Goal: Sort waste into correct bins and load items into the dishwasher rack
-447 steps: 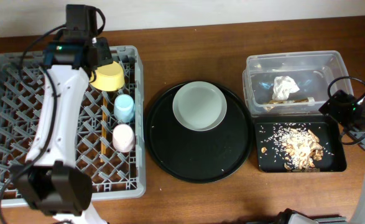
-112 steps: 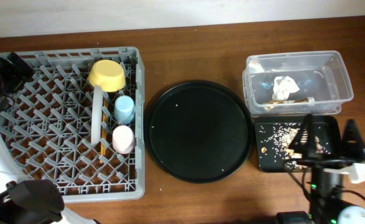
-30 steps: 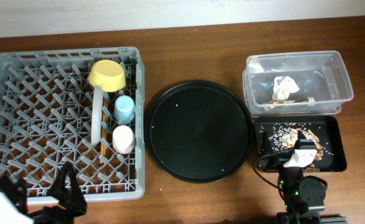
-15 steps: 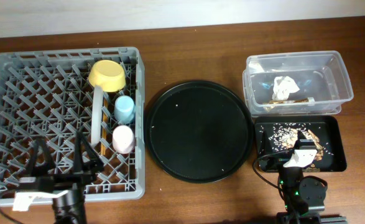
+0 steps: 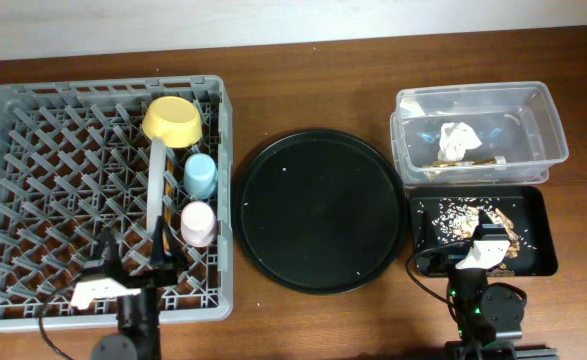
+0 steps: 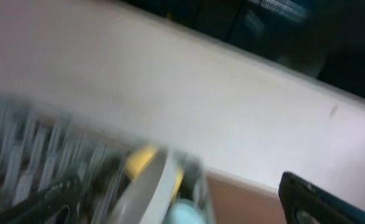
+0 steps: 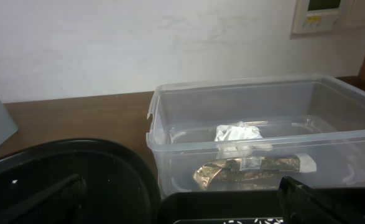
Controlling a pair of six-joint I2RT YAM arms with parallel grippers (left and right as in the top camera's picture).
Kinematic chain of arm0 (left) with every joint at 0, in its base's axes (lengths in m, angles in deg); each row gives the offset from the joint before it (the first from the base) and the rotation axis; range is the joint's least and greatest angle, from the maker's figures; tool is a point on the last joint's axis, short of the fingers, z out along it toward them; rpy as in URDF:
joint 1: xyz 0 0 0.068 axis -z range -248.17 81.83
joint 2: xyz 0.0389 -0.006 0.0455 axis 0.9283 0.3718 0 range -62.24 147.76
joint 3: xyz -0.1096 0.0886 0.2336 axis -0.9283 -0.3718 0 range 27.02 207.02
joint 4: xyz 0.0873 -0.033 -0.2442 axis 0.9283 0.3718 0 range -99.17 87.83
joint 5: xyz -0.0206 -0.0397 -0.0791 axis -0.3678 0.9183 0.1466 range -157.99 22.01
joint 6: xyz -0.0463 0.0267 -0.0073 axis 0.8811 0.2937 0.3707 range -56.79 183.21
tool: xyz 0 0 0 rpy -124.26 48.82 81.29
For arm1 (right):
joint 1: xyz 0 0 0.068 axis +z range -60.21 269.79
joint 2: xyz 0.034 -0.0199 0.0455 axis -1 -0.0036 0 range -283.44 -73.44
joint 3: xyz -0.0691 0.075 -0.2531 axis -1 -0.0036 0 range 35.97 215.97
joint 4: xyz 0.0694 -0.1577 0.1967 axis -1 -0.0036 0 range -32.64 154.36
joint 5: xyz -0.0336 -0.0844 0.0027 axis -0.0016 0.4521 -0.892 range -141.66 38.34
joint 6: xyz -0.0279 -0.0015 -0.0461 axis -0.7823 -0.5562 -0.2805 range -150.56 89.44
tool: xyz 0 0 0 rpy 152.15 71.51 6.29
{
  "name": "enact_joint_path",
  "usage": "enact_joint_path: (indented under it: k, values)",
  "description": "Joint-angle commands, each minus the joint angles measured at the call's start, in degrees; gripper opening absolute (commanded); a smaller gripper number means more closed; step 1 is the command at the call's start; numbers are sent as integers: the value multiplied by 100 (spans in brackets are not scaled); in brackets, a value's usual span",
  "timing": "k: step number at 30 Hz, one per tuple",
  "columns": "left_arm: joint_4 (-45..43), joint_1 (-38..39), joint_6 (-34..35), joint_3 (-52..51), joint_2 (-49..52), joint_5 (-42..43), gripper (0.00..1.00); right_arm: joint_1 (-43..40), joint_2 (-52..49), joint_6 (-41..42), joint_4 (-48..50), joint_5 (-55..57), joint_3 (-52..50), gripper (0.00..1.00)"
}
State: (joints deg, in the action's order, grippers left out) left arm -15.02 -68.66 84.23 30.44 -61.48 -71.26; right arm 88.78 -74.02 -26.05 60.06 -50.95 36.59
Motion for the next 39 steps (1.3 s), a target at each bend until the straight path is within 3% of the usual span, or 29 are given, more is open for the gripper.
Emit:
enact_joint_path:
  k: [1, 3, 11, 39]
  values:
    - [966, 0, -337, -76, -46, -83, 99, 31, 37, -4, -42, -7, -31, 99]
    - [1521, 0, -616, -79, -46, -81, 99, 31, 37, -4, -42, -7, -31, 99]
    - [1493, 98, -2203, -81, -48, -59, 99, 31, 37, -4, -42, -7, -31, 99]
    - [1493, 96, -2216, -81, -46, -61, 99, 31, 37, -4, -42, -7, -31, 99]
